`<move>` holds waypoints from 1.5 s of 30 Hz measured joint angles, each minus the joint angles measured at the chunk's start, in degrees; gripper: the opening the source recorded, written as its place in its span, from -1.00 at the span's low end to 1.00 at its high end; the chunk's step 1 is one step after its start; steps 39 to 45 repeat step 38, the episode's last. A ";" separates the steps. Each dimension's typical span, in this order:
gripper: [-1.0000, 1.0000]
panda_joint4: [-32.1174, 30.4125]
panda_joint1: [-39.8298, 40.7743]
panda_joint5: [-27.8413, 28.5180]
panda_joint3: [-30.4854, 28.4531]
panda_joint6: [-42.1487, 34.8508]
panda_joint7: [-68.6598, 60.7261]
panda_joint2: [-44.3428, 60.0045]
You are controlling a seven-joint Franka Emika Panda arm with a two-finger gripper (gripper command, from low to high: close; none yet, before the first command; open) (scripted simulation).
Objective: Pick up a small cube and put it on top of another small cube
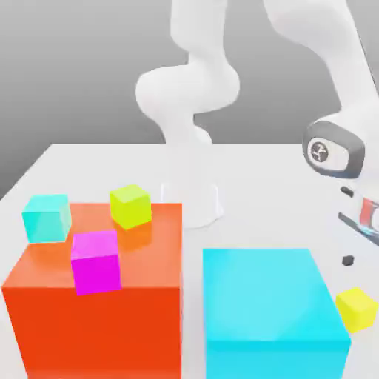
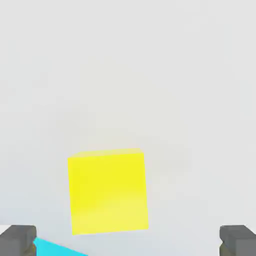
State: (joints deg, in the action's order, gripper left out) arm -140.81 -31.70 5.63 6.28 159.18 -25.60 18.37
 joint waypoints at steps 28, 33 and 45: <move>-1.00 13.25 24.85 -3.53 -16.03 -34.42 17.83 -21.59; -1.00 14.87 31.15 -4.24 -19.55 -39.16 22.99 -24.36; 1.00 12.42 31.34 -4.66 -19.74 -35.22 22.91 -22.81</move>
